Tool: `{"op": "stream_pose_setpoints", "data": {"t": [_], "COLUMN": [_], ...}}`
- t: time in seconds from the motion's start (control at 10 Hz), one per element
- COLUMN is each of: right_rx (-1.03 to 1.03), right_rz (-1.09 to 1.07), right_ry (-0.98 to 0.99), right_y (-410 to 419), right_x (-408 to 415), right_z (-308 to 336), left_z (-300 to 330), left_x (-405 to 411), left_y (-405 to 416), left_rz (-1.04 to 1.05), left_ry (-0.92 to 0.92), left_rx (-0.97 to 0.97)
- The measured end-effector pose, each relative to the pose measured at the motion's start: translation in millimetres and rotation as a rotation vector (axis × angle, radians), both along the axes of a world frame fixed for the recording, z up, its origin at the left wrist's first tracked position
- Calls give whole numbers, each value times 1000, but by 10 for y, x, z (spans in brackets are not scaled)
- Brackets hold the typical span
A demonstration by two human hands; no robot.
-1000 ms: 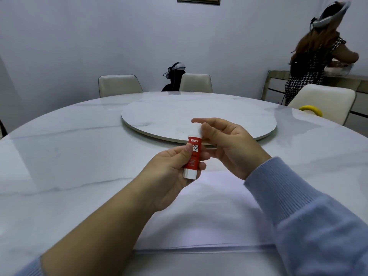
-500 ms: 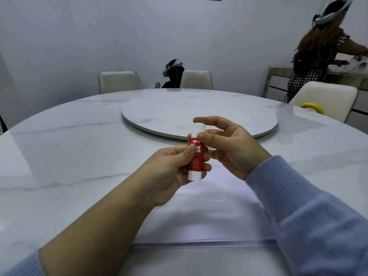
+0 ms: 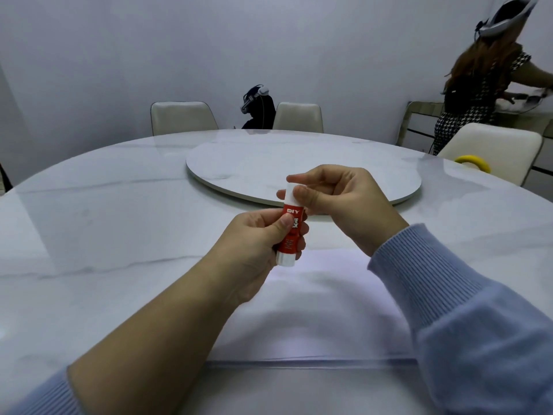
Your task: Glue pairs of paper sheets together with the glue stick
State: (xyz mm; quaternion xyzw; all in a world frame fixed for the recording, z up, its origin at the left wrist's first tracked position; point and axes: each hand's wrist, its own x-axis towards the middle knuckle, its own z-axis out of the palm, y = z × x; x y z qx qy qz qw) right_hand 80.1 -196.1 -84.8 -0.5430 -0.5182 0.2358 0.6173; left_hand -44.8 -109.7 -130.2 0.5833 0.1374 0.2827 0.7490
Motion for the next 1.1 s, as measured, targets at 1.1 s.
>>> {"op": "stream_pose_setpoints", "data": {"t": [1.1], "right_rx": [159], "right_rz": [-388], "right_ry": [21], "right_y": [115], "right_x": [399], "right_z": [-257], "left_z": [40], "left_x": [46], "left_y": [169], "left_rz": [524], "left_ry": [339], "left_rx": [616]}}
